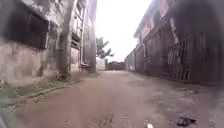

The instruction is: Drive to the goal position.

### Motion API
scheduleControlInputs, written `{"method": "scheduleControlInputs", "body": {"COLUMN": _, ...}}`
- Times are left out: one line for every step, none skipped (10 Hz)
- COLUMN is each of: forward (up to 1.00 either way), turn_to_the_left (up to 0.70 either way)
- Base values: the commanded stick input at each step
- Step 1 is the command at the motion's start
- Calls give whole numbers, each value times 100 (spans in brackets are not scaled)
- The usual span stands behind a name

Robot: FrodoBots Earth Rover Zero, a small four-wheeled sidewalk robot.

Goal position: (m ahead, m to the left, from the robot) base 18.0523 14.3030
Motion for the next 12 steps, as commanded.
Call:
{"method": "scheduleControlInputs", "body": {"forward": 70, "turn_to_the_left": 0}}
{"method": "scheduleControlInputs", "body": {"forward": 70, "turn_to_the_left": 0}}
{"method": "scheduleControlInputs", "body": {"forward": 70, "turn_to_the_left": 0}}
{"method": "scheduleControlInputs", "body": {"forward": 70, "turn_to_the_left": 0}}
{"method": "scheduleControlInputs", "body": {"forward": 70, "turn_to_the_left": 0}}
{"method": "scheduleControlInputs", "body": {"forward": 70, "turn_to_the_left": 0}}
{"method": "scheduleControlInputs", "body": {"forward": 70, "turn_to_the_left": -9}}
{"method": "scheduleControlInputs", "body": {"forward": 70, "turn_to_the_left": -20}}
{"method": "scheduleControlInputs", "body": {"forward": 70, "turn_to_the_left": -31}}
{"method": "scheduleControlInputs", "body": {"forward": 70, "turn_to_the_left": -12}}
{"method": "scheduleControlInputs", "body": {"forward": 70, "turn_to_the_left": 0}}
{"method": "scheduleControlInputs", "body": {"forward": 70, "turn_to_the_left": 0}}
